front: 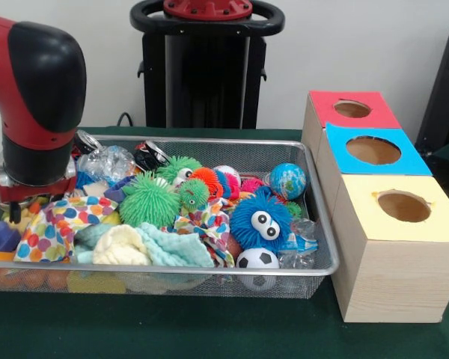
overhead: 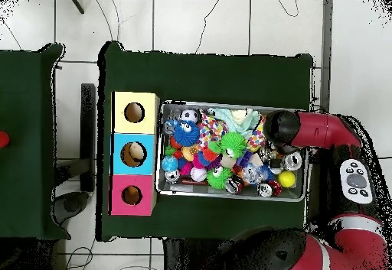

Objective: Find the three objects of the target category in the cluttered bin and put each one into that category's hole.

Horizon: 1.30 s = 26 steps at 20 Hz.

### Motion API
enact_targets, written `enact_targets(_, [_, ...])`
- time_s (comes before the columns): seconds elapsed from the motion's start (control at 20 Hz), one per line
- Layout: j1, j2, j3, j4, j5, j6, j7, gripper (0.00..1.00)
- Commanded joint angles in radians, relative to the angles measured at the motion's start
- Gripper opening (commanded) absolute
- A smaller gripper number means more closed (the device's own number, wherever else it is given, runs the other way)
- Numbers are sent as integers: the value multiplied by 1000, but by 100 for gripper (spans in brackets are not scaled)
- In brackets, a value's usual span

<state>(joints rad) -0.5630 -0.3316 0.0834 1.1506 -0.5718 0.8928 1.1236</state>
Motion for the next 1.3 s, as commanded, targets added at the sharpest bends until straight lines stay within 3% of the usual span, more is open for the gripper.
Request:
enact_targets(0.05, [13, 69, -18, 14, -19, 80, 47, 100])
enact_targets(0.55, [42, 183, -92, -82, -48, 47, 91, 100])
enact_targets(0.85, [3, 226, -43, -79, -8, -9, 49, 100])
enact_targets(1.3, [2, 217, -50, -79, -4, 42, 26, 100])
